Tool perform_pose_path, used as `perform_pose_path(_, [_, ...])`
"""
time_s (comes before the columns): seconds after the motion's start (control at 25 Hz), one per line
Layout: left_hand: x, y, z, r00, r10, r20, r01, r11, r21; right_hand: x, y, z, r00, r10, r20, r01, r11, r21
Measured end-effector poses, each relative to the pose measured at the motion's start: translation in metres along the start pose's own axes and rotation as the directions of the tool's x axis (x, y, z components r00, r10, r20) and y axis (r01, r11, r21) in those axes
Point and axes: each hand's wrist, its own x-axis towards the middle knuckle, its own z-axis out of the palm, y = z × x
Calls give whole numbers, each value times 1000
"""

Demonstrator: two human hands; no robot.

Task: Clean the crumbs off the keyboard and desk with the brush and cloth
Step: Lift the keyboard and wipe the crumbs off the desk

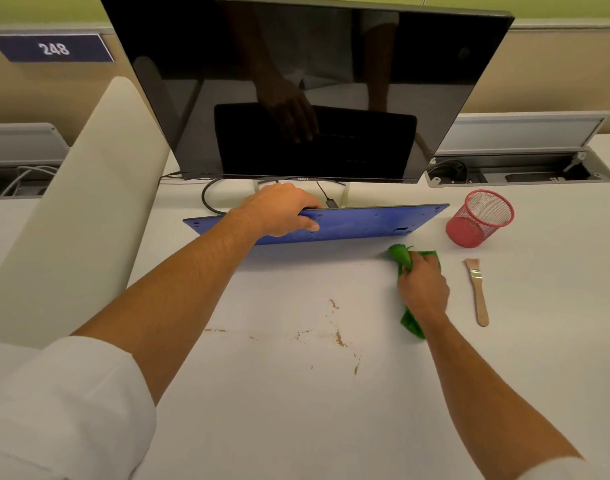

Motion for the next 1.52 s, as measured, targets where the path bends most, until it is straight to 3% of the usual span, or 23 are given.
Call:
perform_pose_path(0.24, [2,-1,2,1000,-5,2,5,1000,3,-7,-57,36,938,-307,160,313,950,-9])
perform_pose_path(0.48, [1,-1,-3,1000,-16,11,16,999,32,-72,-101,60,699,-596,396,617,782,87])
perform_pose_path(0.64, [-1,3,1,1000,-24,-4,25,999,29,-96,-95,58,601,-644,473,627,747,221])
perform_pose_path(0.68, [-2,3,3,1000,-28,-8,28,999,32,-98,-90,50,627,-647,434,582,760,291])
perform_pose_path(0.8, [-5,5,2,999,-35,-6,36,998,45,-86,-64,7,864,-474,170,384,839,384])
perform_pose_path(0.88, [-6,7,1,999,-34,-4,34,999,21,-73,-26,-23,947,-320,33,294,903,314])
perform_pose_path(0.96, [-8,9,2,999,-40,-1,40,999,4,-66,17,-44,984,-173,-36,177,964,201])
perform_pose_path(1.08, [-11,12,3,999,-48,-1,48,999,4,-83,65,-45,999,1,-45,1,999,55])
perform_pose_path(1.16, [-13,12,4,999,-46,-5,46,999,8,-104,75,-28,1000,18,9,-18,999,39])
perform_pose_path(1.36, [-13,12,5,999,-49,-5,49,999,5,-135,31,11,979,-122,165,121,993,12])
perform_pose_path(1.52, [-12,13,4,999,-48,-7,48,999,-8,-151,-19,27,908,-287,305,302,953,-2])
